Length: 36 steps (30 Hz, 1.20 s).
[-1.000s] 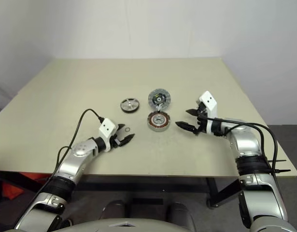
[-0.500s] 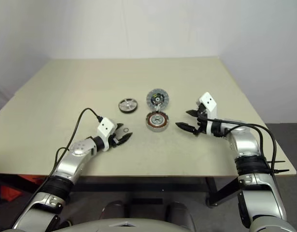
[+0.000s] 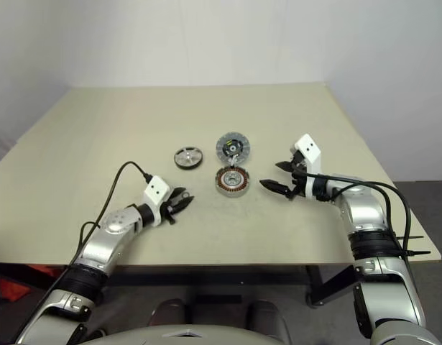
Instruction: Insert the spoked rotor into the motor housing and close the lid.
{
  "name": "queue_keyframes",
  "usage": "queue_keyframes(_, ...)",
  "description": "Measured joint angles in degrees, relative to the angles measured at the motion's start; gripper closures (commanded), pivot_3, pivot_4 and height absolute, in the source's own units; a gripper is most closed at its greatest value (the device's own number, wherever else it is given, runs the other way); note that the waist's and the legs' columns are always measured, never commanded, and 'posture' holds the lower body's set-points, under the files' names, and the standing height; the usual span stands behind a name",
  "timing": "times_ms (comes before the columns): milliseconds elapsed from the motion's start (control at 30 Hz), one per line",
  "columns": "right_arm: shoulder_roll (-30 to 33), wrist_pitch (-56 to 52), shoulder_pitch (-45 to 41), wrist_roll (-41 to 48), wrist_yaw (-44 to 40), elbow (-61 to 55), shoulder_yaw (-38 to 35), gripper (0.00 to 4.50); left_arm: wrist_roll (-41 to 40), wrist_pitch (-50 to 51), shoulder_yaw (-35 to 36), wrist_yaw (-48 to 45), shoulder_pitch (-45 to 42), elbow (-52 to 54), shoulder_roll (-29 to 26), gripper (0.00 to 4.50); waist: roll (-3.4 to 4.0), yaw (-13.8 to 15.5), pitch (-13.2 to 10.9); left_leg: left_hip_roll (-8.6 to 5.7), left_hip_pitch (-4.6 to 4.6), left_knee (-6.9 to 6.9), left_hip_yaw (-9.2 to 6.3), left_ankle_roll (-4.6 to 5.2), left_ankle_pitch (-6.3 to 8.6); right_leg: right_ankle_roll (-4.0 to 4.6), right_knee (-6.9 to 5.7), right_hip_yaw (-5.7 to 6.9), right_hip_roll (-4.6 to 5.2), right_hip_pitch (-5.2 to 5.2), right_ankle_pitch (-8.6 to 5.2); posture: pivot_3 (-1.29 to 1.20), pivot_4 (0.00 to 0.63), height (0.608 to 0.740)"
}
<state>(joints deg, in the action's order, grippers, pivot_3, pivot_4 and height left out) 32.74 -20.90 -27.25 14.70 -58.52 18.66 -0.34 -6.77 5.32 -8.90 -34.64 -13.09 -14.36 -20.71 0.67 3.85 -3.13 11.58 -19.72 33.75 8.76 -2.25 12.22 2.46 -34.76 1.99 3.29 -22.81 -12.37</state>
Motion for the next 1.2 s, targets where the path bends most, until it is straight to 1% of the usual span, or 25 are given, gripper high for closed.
queue_keyframes(233,0.0,-0.9,-0.01,0.01,0.14,-1.25,0.0,0.0,-0.73,0.22,0.88,0.11,2.44,2.66,-1.52,2.59,0.04,-0.81,0.07,-0.01,0.15,-0.61,0.09,-0.18,-0.1,0.09,0.0,0.02,-0.03,-0.13,0.04,0.0,0.0,0.74)
queue_keyframes(600,0.0,-0.7,-0.28,0.0,-0.06,-1.2,0.0,0.0,-0.73,0.43,1.11,1.21,2.49,2.45,-1.52,2.59,0.04,-1.28,0.07,-0.01,0.18,-0.63,0.1,-0.27,-0.16,0.11,0.01,0.03,-0.03,-0.13,0.04,0.0,0.0,0.74)
queue_keyframes(700,0.0,-0.73,-0.28,0.0,-0.04,-1.2,0.0,0.0,-0.74,0.39,1.09,1.37,2.52,2.36,-1.48,3.08,0.04,-1.32,0.07,-0.01,0.2,-0.63,0.1,-0.3,-0.18,0.1,0.01,0.03,-0.03,-0.13,0.04,0.0,0.0,0.74)
queue_keyframes(800,0.0,-0.76,-0.28,0.0,-0.03,-1.2,0.0,0.0,-0.72,0.38,1.08,1.49,2.53,2.2,-1.48,3.81,0.04,-1.35,0.07,0.02,0.22,-0.63,0.08,-0.41,-0.25,0.1,0.01,0.03,-0.07,-0.14,0.04,0.0,0.0,0.74)
queue_keyframes(1200,0.0,0.33,-1.02,-0.07,-0.1,0.9,0.0,0.0,-0.72,0.35,1.19,1.96,2.55,2.12,-1.48,3.81,0.04,-1.37,0.07,0.03,0.26,-0.63,0.08,-0.43,-0.27,0.1,0.01,0.03,-0.09,-0.13,0.04,0.0,0.0,0.74)
